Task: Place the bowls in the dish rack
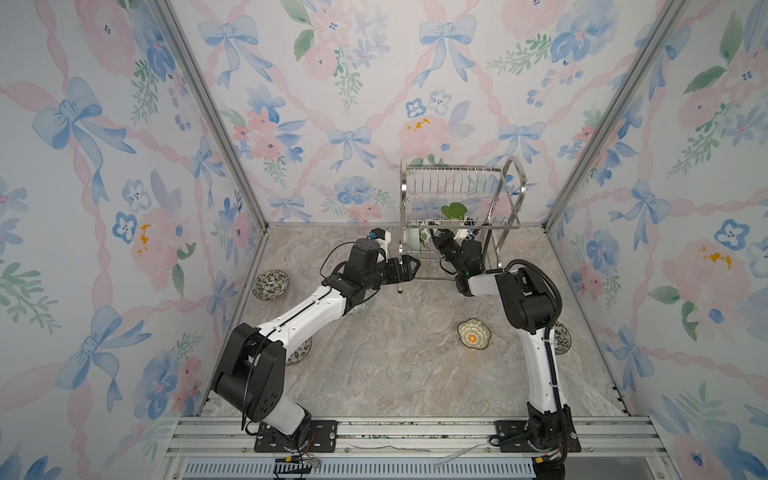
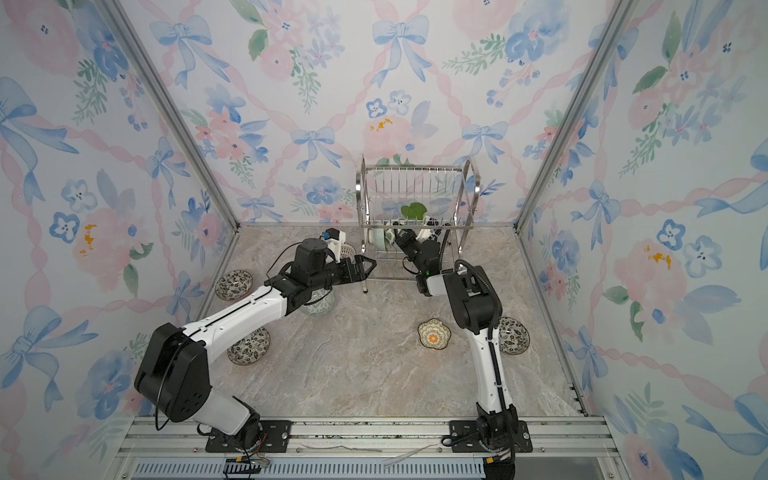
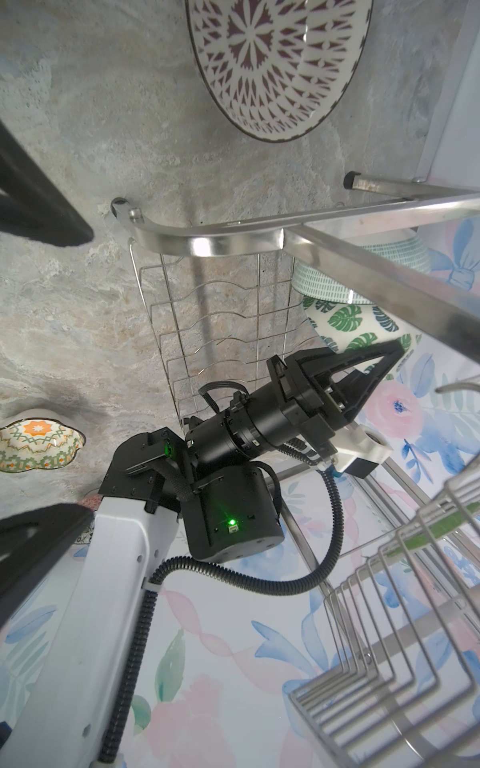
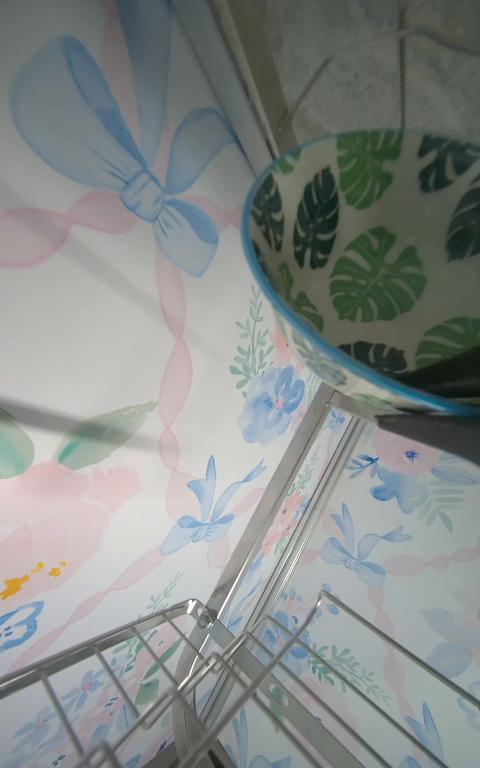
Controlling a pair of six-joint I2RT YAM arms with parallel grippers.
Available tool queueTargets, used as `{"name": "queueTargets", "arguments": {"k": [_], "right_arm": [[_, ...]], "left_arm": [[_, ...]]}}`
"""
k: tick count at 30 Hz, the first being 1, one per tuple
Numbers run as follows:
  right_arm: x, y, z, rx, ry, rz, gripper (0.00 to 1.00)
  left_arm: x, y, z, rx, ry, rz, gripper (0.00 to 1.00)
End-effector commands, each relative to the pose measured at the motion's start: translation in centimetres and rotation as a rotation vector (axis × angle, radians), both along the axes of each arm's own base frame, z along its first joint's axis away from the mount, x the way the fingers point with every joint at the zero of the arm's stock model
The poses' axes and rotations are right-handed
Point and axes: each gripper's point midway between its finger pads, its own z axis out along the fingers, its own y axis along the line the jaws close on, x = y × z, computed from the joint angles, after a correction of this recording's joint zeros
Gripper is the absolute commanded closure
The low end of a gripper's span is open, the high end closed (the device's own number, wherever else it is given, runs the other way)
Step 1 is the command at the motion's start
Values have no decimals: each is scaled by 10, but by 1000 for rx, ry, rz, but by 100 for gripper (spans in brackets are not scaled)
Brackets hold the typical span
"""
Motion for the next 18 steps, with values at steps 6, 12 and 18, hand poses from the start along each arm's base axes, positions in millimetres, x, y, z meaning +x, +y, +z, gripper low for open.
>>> {"name": "queueTargets", "arguments": {"k": [6, 12, 18], "right_arm": [[3, 15, 7, 4, -49, 46, 100], [2, 18, 6, -8, -42, 53, 100], [-1, 24, 3, -37, -31, 74, 100]], "left_arm": [[1, 1, -6, 17, -5, -1, 2], [0, 3, -4, 23, -8, 0, 2], [-1, 4, -4, 20, -6, -1, 2]]}}
